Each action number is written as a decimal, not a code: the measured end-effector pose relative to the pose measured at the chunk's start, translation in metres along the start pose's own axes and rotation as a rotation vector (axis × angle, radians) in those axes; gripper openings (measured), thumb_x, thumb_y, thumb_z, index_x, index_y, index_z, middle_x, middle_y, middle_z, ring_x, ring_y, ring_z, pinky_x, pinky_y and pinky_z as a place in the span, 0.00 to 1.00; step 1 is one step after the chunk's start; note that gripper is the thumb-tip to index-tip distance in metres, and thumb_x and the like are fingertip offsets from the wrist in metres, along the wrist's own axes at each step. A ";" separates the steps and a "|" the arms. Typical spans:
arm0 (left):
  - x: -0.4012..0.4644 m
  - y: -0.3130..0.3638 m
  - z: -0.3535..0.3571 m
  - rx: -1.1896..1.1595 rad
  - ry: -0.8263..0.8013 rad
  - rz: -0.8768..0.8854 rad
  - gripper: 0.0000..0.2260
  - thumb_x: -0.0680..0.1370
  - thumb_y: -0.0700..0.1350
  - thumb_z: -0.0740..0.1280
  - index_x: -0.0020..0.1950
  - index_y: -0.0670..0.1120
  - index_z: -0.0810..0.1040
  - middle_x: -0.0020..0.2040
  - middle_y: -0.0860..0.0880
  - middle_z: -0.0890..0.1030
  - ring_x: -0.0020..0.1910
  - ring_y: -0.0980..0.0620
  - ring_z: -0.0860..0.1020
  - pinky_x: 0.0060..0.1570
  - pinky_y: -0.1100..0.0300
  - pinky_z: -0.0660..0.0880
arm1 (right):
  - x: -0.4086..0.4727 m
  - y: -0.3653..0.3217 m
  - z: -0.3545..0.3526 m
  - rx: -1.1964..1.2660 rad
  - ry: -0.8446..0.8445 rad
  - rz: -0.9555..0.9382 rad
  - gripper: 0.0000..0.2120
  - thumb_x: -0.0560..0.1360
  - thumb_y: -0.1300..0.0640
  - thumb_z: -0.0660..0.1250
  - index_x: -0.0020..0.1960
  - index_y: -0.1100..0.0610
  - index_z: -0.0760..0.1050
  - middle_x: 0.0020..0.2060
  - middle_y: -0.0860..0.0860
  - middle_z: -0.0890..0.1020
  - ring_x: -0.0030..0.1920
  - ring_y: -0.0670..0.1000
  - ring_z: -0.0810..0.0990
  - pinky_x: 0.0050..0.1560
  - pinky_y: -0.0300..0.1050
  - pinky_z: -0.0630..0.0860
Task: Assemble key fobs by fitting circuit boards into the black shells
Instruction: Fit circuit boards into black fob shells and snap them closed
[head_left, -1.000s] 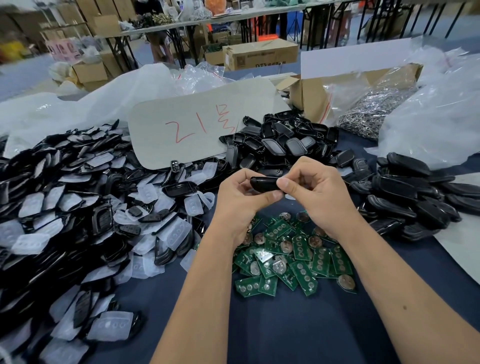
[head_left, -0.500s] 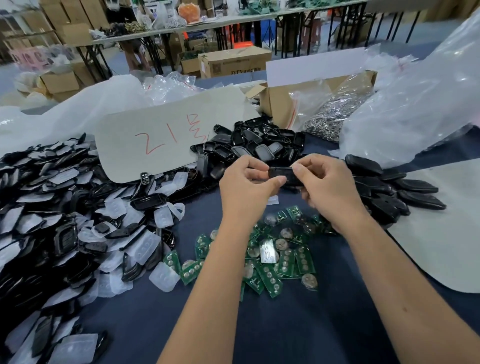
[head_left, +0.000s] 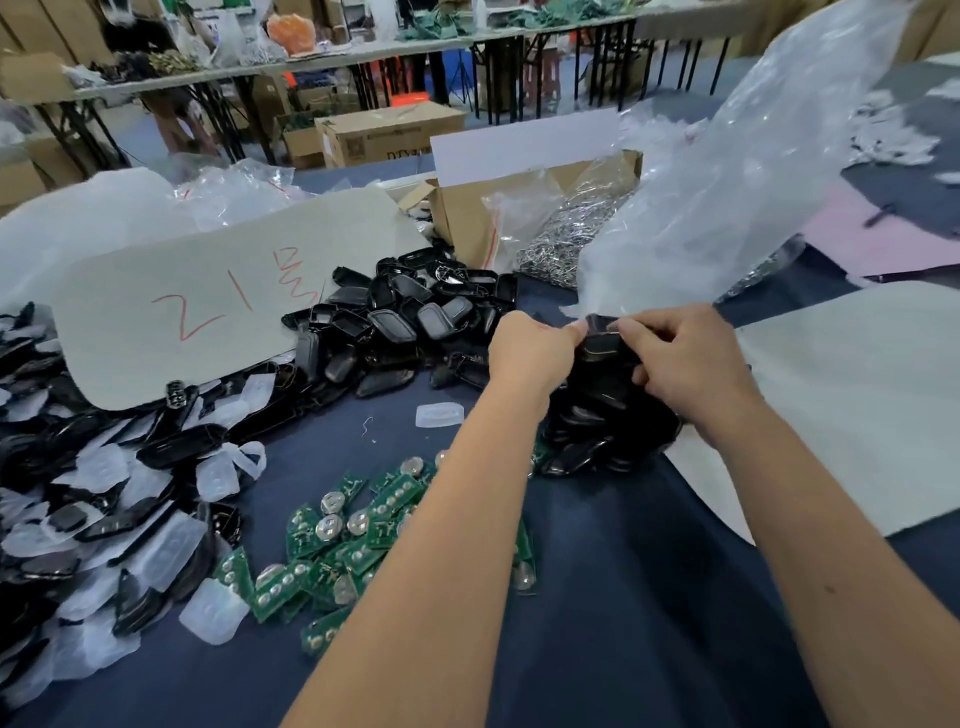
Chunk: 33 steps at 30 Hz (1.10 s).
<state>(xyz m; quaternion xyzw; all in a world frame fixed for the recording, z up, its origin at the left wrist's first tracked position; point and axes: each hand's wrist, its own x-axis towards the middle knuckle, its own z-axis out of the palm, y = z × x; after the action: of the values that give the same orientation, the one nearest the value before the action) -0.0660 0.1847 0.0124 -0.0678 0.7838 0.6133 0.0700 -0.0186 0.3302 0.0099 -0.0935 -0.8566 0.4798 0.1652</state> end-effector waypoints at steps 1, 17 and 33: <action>0.001 -0.001 0.002 0.037 0.007 0.014 0.18 0.78 0.48 0.75 0.34 0.42 0.75 0.28 0.49 0.72 0.33 0.47 0.70 0.40 0.54 0.71 | 0.000 0.001 0.000 -0.008 0.003 0.016 0.11 0.81 0.50 0.67 0.42 0.47 0.86 0.23 0.48 0.80 0.23 0.41 0.76 0.37 0.44 0.73; -0.017 -0.021 -0.053 0.048 0.092 0.115 0.18 0.83 0.49 0.67 0.45 0.33 0.80 0.37 0.43 0.78 0.37 0.48 0.73 0.41 0.52 0.73 | -0.007 -0.057 0.036 -0.133 0.181 -0.146 0.11 0.79 0.63 0.67 0.48 0.52 0.87 0.38 0.48 0.85 0.37 0.45 0.80 0.46 0.40 0.76; -0.038 -0.077 -0.183 0.218 0.513 0.033 0.10 0.76 0.40 0.68 0.36 0.50 0.81 0.34 0.52 0.82 0.36 0.52 0.80 0.33 0.58 0.74 | -0.033 -0.100 0.206 -0.678 -0.404 -0.418 0.14 0.82 0.52 0.69 0.64 0.58 0.76 0.63 0.58 0.71 0.64 0.62 0.69 0.60 0.63 0.77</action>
<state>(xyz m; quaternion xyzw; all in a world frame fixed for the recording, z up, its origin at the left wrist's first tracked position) -0.0188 -0.0109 -0.0103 -0.2003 0.8382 0.4894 -0.1338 -0.0646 0.1042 -0.0110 0.1283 -0.9811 0.1366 0.0477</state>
